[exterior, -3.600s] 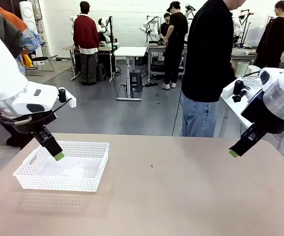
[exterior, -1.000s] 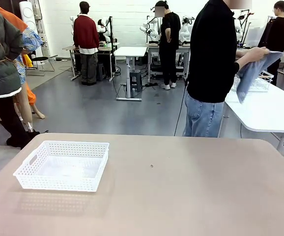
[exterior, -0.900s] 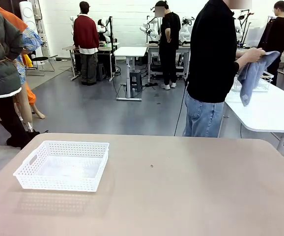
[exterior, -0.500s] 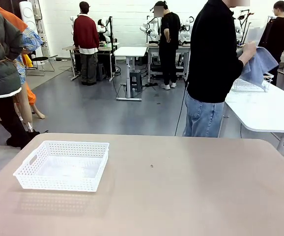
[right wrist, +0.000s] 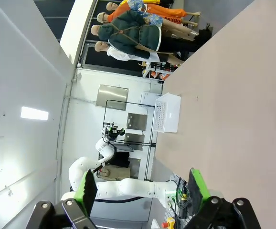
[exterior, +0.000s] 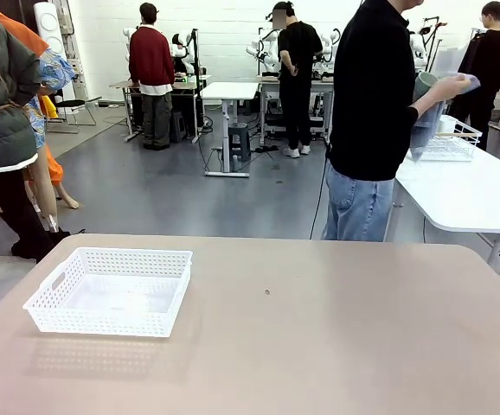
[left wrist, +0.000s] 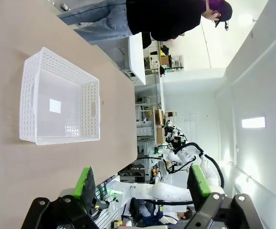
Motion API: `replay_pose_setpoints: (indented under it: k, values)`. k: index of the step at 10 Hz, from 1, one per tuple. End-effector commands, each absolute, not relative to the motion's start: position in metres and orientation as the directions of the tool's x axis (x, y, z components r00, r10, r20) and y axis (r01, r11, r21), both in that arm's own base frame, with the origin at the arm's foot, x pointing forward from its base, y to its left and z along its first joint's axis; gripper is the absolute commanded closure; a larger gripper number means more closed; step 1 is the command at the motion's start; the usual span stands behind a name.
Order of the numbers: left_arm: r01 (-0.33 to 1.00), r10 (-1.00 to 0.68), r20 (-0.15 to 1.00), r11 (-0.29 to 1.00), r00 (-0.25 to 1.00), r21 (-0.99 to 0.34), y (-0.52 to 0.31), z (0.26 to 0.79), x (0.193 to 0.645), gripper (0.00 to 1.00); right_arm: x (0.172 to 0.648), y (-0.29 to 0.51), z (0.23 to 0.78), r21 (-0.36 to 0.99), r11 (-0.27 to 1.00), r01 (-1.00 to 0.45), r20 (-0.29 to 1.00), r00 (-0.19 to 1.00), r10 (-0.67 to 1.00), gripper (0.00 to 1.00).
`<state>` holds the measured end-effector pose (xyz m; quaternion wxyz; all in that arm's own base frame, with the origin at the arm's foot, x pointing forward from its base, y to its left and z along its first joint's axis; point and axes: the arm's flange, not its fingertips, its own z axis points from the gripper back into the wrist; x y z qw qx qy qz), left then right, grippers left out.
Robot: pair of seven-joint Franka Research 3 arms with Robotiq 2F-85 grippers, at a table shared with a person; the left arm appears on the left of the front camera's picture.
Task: Clean and organize the cups into the basket.
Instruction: Pick up the Organizing basket and move it to the center of the table, then pick up the Reusable plastic cup from the right side of the table and place it inside the Organizing basket.
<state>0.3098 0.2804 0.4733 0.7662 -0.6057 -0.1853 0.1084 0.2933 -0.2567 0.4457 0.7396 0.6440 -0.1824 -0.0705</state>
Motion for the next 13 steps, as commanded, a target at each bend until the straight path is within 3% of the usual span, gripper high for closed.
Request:
replay_pose_setpoints:
  k: [1, 13]
  values:
    - [0.063, 0.397, 0.157, 0.239, 0.905, -0.969, 0.2817, 0.4729, 0.3091, 0.00, 0.2909, -0.2549, 0.4443, 0.980, 0.141, -0.140, 0.182, 0.921, -0.345, 0.00]
    - [0.063, 0.397, 0.157, 0.239, 0.905, -0.969, 0.2817, 0.4729, 0.3091, 0.00, 0.2909, -0.2549, 0.4443, 0.980, 0.141, -0.140, 0.182, 0.921, -0.345, 0.00]
